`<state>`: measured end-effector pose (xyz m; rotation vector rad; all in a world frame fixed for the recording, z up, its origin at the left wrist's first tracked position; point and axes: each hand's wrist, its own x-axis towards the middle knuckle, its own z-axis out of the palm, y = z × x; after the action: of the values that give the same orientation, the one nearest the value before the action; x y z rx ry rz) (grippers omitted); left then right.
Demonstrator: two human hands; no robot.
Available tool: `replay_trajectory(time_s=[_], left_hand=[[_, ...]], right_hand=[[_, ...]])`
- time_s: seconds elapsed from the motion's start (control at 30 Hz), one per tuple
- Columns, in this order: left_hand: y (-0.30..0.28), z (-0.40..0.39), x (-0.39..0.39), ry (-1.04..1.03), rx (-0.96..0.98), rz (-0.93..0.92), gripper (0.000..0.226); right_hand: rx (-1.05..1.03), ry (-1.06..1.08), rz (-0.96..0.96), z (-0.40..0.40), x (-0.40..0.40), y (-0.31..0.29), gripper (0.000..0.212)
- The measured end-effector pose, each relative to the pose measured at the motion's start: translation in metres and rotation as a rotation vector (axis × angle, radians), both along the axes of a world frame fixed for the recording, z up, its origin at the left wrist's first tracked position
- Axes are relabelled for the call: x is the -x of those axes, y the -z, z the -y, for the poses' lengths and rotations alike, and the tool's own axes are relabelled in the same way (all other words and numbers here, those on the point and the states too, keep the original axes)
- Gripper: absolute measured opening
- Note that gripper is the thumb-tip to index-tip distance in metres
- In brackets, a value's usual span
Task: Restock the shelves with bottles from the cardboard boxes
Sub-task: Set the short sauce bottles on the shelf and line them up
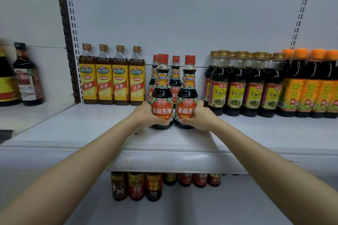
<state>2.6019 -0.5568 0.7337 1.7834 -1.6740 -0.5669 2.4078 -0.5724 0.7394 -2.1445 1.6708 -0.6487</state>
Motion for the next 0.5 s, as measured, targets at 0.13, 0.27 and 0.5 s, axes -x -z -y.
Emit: replay_trajectory(time_s=[0.13, 0.27, 0.5], left_hand=[[0.001, -0.004, 0.002, 0.007, 0.002, -0.022, 0.081], [0.003, 0.001, -0.002, -0.048, -0.003, 0.002, 0.088], [-0.001, 0.02, -0.012, -0.09, 0.006, 0.083, 0.074]], right_hand=[[0.0, 0.013, 0.027, 0.006, -0.006, 0.001, 0.08], [0.004, 0.025, 0.016, 0.01, -0.012, 0.002, 0.078], [0.003, 0.05, -0.023, 0.024, -0.027, 0.002, 0.077]])
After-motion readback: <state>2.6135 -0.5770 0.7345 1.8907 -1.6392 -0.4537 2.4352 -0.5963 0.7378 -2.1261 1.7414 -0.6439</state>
